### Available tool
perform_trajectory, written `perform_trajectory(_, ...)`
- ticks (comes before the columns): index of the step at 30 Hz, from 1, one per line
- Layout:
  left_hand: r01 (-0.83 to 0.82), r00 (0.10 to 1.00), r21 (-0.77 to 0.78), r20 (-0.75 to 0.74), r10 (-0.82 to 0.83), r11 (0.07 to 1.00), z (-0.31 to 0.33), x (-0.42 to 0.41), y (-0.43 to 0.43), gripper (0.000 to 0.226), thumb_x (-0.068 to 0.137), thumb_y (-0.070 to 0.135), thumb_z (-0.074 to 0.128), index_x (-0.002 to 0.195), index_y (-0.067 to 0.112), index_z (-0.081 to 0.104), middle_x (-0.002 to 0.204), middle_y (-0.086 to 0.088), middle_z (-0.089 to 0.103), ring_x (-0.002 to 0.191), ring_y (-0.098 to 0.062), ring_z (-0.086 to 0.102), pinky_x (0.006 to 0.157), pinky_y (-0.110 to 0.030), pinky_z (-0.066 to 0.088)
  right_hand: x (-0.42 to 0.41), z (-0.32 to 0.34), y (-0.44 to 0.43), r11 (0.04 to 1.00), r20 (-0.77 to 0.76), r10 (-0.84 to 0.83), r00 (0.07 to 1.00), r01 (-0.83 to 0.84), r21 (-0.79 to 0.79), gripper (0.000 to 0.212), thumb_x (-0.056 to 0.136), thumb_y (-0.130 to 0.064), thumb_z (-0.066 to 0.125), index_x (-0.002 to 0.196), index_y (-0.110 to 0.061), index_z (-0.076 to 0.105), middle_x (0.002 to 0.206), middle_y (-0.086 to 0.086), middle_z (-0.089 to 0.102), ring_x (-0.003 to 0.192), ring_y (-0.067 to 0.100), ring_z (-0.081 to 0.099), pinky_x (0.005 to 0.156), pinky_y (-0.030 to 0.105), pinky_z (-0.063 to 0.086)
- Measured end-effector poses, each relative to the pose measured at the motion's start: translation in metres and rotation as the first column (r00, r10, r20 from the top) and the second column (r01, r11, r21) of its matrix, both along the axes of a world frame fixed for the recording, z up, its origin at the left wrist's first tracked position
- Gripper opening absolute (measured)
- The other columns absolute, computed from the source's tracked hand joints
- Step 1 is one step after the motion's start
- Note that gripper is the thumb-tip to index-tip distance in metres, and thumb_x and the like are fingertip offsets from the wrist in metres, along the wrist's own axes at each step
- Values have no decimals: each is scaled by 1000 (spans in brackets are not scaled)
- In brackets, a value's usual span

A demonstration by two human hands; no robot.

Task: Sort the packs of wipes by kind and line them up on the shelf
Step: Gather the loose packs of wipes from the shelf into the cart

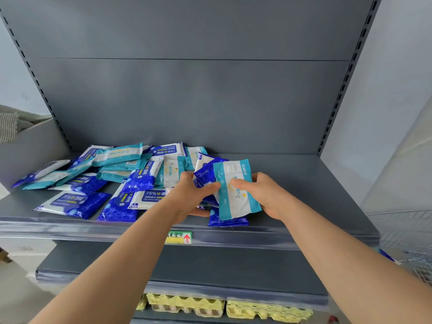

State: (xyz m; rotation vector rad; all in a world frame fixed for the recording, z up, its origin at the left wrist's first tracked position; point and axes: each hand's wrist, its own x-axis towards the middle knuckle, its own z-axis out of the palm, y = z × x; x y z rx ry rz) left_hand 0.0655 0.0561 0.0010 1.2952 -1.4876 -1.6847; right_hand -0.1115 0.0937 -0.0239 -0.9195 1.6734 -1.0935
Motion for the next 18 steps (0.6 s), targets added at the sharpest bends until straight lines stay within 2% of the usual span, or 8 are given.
perform_trajectory(3, -26, 997, -10, -78, 25, 1000, -6, -18, 4, 48, 88, 20, 68, 118, 21, 31, 104, 2, 60, 87, -17, 69, 66, -41, 61, -9, 8, 7, 998, 25, -30, 999, 31, -49, 47, 83, -33, 71, 117, -13, 46, 105, 3, 67, 87, 15, 68, 68, 33, 57)
perform_trajectory(6, -48, 993, -94, -111, 37, 994, -6, -43, 8, 51, 86, 21, 70, 118, 23, 31, 108, 4, 59, 94, -16, 68, 71, -41, 61, -29, 18, 18, 989, 11, -89, 996, 90, -122, 47, 82, -33, 73, 116, -14, 46, 106, 2, 66, 91, 16, 68, 80, 40, 58)
perform_trajectory(8, -46, 989, -139, -142, 26, 989, -3, -66, 12, 48, 86, 20, 70, 115, 24, 31, 103, 6, 61, 86, -12, 69, 71, -38, 60, -47, 28, 27, 977, 2, -128, 992, 127, -172, 46, 81, -34, 73, 114, -16, 48, 107, 0, 65, 92, 16, 68, 83, 42, 57)
perform_trajectory(10, -32, 986, -170, -168, 3, 985, 3, -91, 18, 48, 86, 20, 71, 115, 23, 34, 102, 7, 62, 81, -9, 69, 68, -34, 60, -69, 36, 38, 965, -12, -171, 985, 165, -205, 47, 80, -35, 74, 114, -17, 48, 108, -1, 64, 93, 16, 68, 84, 42, 57)
perform_trajectory(12, 1, 982, -201, -183, -39, 980, 8, -121, 27, 49, 85, 20, 72, 118, 21, 35, 105, 7, 63, 85, -8, 69, 63, -30, 60, -97, 43, 53, 953, -40, -218, 975, 204, -226, 47, 80, -36, 74, 114, -17, 47, 107, -2, 63, 93, 16, 67, 84, 42, 57)
perform_trajectory(18, 138, 964, -236, -192, -185, 962, 11, -238, 68, 52, 83, 18, 73, 119, 19, 36, 107, 6, 62, 84, -9, 70, 62, -29, 60, -206, 49, 117, 921, -120, -336, 934, 299, -249, 48, 81, -37, 73, 114, -18, 45, 105, -2, 62, 90, 13, 66, 78, 37, 57)
